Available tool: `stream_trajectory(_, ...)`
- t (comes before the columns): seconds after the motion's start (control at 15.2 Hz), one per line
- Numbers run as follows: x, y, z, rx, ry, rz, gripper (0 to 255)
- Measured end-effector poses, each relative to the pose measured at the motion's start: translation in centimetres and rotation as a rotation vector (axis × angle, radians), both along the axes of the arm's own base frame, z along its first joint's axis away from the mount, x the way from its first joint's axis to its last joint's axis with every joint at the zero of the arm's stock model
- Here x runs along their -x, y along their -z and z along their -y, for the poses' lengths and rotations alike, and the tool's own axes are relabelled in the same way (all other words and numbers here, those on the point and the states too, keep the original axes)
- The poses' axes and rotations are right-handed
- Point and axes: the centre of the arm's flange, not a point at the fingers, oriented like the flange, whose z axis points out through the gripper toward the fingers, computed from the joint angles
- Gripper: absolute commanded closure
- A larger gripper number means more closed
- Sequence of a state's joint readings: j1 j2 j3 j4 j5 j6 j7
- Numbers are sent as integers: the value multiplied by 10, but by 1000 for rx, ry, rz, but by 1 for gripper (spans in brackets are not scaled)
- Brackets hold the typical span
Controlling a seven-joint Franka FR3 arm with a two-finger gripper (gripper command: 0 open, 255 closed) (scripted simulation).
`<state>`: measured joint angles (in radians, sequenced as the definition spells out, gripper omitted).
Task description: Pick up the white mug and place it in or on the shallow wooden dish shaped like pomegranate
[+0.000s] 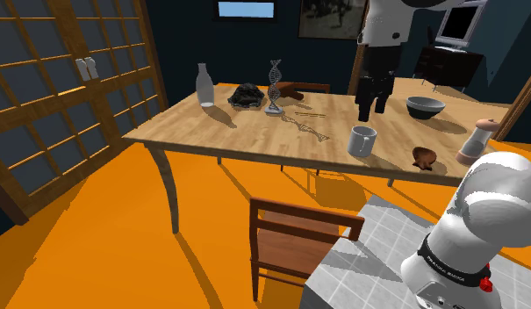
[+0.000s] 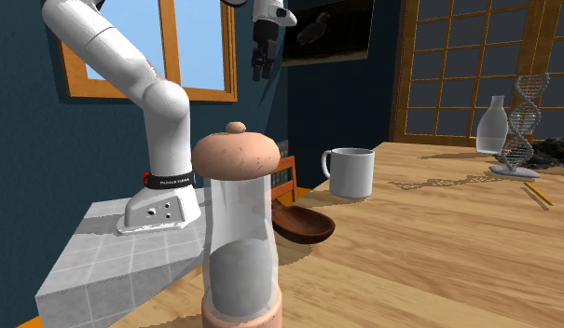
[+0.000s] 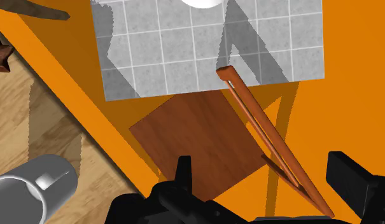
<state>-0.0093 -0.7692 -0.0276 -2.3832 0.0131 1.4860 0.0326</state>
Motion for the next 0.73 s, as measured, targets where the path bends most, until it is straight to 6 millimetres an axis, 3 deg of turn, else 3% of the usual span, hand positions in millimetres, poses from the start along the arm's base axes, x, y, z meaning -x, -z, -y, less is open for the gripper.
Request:
stream_trajectory(0.2,-2,6,13,0,-3,5,0)
stream_trajectory(0.73,-14,51,105,5,-26,40,0)
